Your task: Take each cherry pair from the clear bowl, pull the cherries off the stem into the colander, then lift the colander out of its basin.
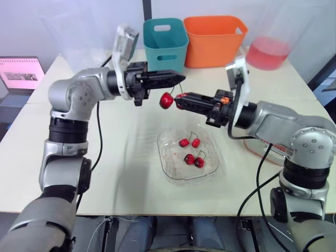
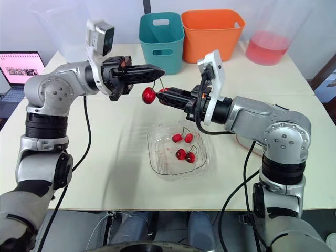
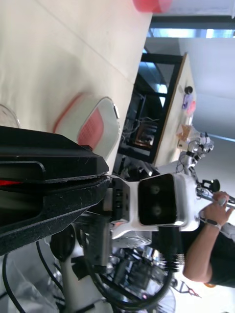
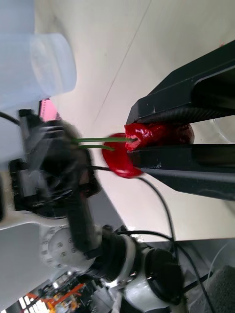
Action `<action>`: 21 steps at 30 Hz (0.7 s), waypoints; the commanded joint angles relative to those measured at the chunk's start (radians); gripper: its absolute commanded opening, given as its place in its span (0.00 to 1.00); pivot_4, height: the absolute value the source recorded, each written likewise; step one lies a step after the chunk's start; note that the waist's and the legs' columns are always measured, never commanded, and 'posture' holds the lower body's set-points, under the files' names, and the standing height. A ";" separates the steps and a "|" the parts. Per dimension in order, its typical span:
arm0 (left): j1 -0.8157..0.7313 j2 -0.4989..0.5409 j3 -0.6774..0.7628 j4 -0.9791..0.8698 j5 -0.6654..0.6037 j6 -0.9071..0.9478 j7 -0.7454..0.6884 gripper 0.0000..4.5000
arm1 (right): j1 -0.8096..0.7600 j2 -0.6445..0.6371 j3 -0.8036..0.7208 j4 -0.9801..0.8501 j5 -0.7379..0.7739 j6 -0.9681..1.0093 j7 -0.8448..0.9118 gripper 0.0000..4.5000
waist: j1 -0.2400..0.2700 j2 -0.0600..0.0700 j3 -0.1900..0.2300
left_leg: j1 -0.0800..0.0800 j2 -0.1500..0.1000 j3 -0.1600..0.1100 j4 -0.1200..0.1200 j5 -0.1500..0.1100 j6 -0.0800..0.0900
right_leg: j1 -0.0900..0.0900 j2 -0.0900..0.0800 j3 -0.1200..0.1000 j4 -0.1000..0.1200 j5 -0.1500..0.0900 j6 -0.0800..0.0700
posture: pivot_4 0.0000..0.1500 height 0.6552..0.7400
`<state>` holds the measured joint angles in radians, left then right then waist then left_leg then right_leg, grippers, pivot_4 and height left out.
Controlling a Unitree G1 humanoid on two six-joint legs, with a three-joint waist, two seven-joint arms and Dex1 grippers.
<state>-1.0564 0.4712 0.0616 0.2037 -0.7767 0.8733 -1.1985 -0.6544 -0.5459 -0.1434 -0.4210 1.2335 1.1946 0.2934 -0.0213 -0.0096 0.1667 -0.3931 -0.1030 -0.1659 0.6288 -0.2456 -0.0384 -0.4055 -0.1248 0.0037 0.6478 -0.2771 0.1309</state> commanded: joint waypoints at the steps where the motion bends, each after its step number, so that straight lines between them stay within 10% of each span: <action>1: -0.029 0.014 0.041 -0.022 -0.022 -0.017 -0.002 0.00 | 0.008 -0.024 0.014 -0.026 -0.011 -0.013 0.031 0.07 | -0.002 0.000 0.000 | 0.000 0.000 0.001 0.000 0.000 0.000 | 0.000 0.000 0.001 0.000 0.000 0.000 | 1.00 1.00; 21: 0.103 0.008 -0.034 -0.129 0.064 -0.118 0.013 0.00 | 0.425 -0.485 -0.349 0.154 -0.431 -0.308 0.313 0.07 | 0.004 0.000 0.000 | 0.001 -0.002 0.003 0.001 -0.004 0.008 | 0.001 0.000 0.001 -0.001 0.000 0.000 | 1.00 1.00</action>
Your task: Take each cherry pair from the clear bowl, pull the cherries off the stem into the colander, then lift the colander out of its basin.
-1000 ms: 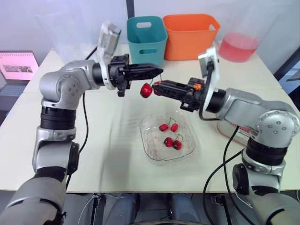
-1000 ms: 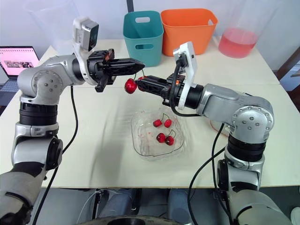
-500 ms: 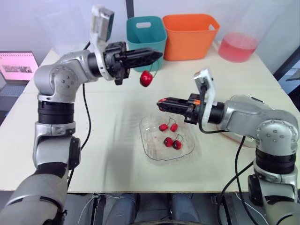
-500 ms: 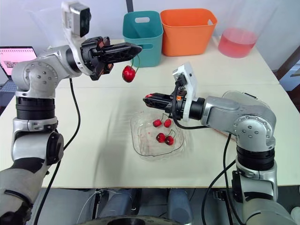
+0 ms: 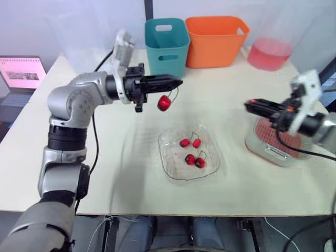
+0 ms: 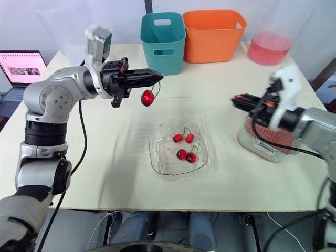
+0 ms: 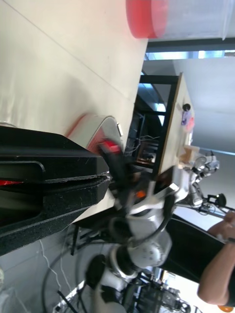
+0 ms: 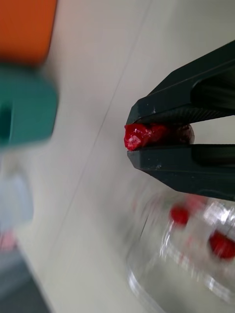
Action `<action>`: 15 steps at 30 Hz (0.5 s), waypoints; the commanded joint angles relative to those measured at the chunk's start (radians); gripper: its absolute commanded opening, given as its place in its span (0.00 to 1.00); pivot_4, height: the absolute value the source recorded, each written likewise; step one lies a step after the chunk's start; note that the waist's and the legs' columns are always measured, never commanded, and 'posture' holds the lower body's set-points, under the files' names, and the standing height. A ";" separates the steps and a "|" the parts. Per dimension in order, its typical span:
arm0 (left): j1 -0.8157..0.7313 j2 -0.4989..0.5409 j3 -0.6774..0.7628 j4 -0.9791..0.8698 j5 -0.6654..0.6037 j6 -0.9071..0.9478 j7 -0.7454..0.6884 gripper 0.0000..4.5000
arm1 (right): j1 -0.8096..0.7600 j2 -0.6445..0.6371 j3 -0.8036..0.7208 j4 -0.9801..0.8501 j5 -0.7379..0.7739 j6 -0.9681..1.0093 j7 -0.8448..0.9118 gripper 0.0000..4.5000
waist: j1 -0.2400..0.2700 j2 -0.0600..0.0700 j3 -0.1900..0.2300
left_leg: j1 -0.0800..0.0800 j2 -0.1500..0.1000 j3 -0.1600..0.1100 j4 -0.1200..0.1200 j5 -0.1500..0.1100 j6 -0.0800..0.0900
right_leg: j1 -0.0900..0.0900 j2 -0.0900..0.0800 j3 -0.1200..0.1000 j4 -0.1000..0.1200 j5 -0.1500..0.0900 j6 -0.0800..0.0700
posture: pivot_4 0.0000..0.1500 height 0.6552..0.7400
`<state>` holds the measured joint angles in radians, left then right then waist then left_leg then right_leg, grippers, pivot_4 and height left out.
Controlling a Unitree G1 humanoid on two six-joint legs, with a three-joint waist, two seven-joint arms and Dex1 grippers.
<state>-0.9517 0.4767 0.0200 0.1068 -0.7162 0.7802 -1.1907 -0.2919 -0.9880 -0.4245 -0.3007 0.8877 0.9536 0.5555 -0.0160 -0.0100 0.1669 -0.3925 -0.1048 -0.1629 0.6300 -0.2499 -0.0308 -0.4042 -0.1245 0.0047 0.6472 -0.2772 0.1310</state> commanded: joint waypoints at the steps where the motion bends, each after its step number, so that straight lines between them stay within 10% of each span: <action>1: 0.003 0.000 0.003 -0.030 0.008 -0.031 0.004 0.00 | 0.098 -0.056 -0.074 0.056 -0.120 -0.089 0.067 0.07 | -0.001 0.000 0.000 | 0.000 0.000 0.001 0.000 0.000 0.000 | 0.000 0.000 0.000 0.000 0.000 0.000 | 1.00 1.00; 7: 0.011 -0.018 -0.012 -0.013 0.026 -0.049 0.002 0.00 | 0.138 -0.063 -0.049 0.156 -0.234 -0.168 0.106 0.07 | -0.002 0.000 0.000 | 0.001 0.001 0.006 0.000 0.000 0.000 | 0.000 0.001 0.003 0.001 0.000 0.000 | 1.00 1.00; 13: 0.003 -0.014 -0.005 -0.012 0.030 -0.046 0.002 0.00 | 0.121 -0.065 -0.033 0.196 -0.284 -0.183 0.135 0.74 | 0.003 0.000 0.000 | 0.001 0.003 0.007 0.001 0.000 0.000 | 0.000 0.001 0.004 0.000 0.000 0.000 | 1.00 1.00; 15: 0.001 -0.010 -0.002 -0.010 0.030 -0.045 0.002 0.00 | 0.104 -0.069 -0.039 0.200 -0.285 -0.176 0.145 0.82 | 0.002 0.000 0.000 | 0.001 0.004 0.007 0.001 0.000 0.000 | 0.000 0.001 0.004 0.000 0.000 0.000 | 1.00 1.00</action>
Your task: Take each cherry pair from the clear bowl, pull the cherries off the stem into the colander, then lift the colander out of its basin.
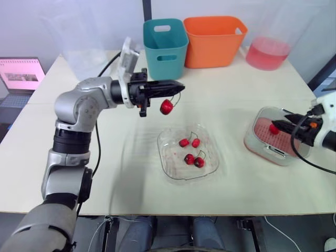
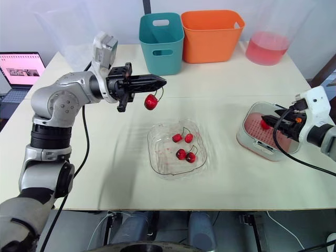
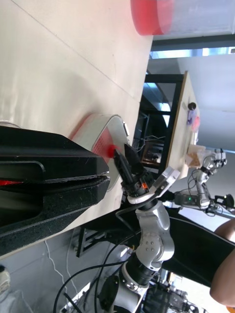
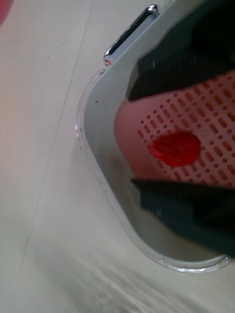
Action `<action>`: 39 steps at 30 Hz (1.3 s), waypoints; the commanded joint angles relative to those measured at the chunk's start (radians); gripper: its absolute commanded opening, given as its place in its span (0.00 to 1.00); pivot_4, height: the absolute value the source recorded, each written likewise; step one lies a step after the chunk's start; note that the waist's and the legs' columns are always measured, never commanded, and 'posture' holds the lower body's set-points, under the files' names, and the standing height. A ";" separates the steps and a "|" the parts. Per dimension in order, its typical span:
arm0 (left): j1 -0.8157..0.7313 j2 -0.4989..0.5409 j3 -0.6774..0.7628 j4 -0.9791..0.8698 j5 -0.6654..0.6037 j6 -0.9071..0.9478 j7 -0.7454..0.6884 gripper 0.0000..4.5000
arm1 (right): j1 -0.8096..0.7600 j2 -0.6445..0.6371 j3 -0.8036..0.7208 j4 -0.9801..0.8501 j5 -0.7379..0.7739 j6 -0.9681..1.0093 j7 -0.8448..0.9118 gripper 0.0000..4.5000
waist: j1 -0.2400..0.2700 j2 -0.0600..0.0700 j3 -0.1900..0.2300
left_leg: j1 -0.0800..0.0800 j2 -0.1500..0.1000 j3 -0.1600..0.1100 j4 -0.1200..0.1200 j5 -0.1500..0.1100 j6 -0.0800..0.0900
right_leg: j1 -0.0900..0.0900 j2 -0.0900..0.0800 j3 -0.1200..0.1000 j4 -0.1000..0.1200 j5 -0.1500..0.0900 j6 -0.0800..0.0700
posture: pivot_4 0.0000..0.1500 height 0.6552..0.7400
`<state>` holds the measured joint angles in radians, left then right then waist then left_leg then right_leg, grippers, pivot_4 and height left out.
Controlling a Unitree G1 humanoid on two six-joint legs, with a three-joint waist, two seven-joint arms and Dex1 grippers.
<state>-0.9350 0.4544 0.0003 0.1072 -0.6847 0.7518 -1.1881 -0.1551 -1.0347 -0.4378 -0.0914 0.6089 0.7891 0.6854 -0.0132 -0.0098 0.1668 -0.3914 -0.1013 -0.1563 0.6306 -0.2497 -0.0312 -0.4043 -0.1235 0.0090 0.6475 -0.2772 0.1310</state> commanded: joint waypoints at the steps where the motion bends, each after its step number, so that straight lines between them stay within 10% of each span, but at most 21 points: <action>1: -0.017 0.013 0.020 -0.009 -0.002 -0.016 0.001 0.00 | -0.047 -0.023 -0.029 -0.011 -0.003 -0.011 0.018 0.82 | -0.001 0.000 0.000 | 0.000 0.000 0.000 0.000 0.000 0.000 | 0.000 0.000 0.000 0.000 0.000 0.000 | 1.00 1.00; 17: -0.071 -0.013 0.048 0.011 -0.040 0.008 0.025 0.00 | -0.451 0.482 0.199 -0.309 0.573 0.320 -0.211 0.99 | 0.000 -0.001 0.000 | 0.000 0.004 -0.001 0.000 0.002 -0.004 | -0.001 0.003 0.002 0.000 0.000 -0.001 | 1.00 1.00; 35: -0.068 -0.030 0.044 -0.006 -0.040 0.004 0.041 0.00 | -0.544 0.742 0.330 -0.230 0.575 0.256 -0.369 0.99 | -0.008 0.000 0.000 | -0.001 0.004 -0.001 -0.001 0.003 -0.005 | -0.004 0.004 0.004 0.001 0.001 -0.001 | 1.00 1.00; 39: -0.069 -0.028 0.045 -0.004 -0.040 0.004 0.039 0.00 | -0.542 0.734 0.336 -0.228 0.561 0.248 -0.362 0.71 | -0.009 0.000 0.000 | -0.001 0.004 -0.001 -0.001 0.003 -0.005 | -0.004 0.004 0.004 0.001 0.001 -0.001 | 1.00 1.00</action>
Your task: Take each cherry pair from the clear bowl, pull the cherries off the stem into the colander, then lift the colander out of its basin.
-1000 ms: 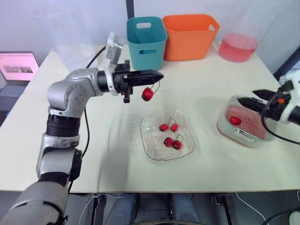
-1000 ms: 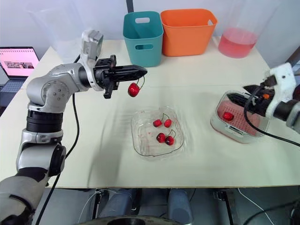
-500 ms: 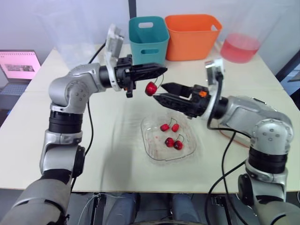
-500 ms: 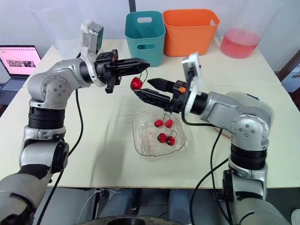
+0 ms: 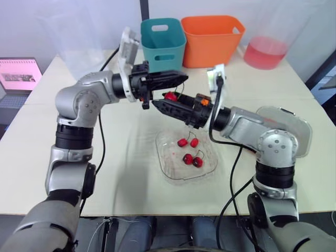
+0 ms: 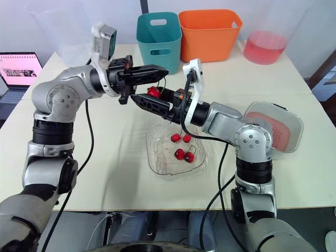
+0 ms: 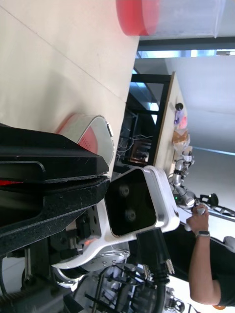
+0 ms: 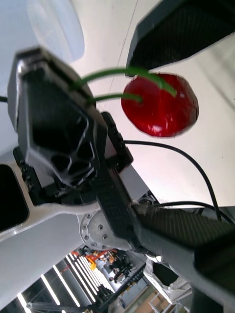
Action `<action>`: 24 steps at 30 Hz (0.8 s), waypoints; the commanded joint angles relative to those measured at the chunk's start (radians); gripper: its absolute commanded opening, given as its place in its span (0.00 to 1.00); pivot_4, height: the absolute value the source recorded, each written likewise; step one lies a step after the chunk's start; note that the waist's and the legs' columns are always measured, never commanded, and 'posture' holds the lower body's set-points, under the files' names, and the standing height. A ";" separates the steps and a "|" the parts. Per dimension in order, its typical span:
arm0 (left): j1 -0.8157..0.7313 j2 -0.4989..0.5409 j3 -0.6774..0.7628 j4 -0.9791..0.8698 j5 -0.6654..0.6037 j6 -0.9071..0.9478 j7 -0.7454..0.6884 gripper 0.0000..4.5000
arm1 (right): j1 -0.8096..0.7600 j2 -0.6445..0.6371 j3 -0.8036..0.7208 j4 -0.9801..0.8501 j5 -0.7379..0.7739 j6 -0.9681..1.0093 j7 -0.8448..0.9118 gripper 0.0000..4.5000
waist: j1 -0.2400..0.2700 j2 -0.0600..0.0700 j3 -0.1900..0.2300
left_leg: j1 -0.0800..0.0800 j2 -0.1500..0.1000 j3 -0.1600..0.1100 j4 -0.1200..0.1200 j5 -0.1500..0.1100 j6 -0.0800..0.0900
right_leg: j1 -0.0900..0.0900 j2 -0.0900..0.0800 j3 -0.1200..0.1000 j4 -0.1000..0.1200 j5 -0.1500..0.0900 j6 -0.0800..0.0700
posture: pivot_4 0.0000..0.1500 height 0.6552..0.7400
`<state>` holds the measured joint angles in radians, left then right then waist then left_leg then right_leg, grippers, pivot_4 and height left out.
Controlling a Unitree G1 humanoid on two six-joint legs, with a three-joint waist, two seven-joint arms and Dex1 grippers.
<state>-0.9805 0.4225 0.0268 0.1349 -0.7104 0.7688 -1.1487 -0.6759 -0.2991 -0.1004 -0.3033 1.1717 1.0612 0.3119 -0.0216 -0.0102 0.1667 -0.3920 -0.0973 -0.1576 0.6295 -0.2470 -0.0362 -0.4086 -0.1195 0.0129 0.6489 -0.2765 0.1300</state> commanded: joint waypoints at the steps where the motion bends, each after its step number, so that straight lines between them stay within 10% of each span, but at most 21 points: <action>1: -0.025 0.004 0.018 -0.031 -0.014 -0.013 0.000 0.00 | -0.020 -0.002 0.000 -0.017 -0.004 -0.024 0.012 0.60 | 0.000 0.000 0.000 | 0.000 0.000 0.000 0.000 0.000 0.000 | 0.000 0.000 0.000 0.000 0.000 0.000 | 1.00 1.00; 3: -0.027 0.005 0.019 -0.028 -0.014 -0.014 -0.001 0.00 | -0.017 0.000 -0.001 -0.019 -0.003 -0.021 0.011 0.38 | -0.001 0.000 0.000 | 0.000 0.000 0.000 0.000 0.000 0.000 | 0.000 0.000 0.000 0.000 0.000 0.000 | 1.00 1.00; 24: -0.036 0.001 0.024 -0.025 -0.018 -0.013 0.003 0.00 | 0.006 0.010 -0.002 -0.027 -0.021 -0.031 -0.006 0.38 | 0.000 0.000 0.000 | 0.000 0.000 0.000 0.000 0.000 0.000 | 0.000 0.000 0.000 0.000 0.000 0.000 | 1.00 1.00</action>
<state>-0.9892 0.4221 0.0269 0.1352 -0.7108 0.7688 -1.1484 -0.6528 -0.2988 -0.0851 -0.3072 1.1417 1.0580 0.3105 -0.0219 -0.0102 0.1667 -0.3920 -0.0972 -0.1576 0.6293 -0.2470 -0.0362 -0.4087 -0.1194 0.0132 0.6490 -0.2765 0.1300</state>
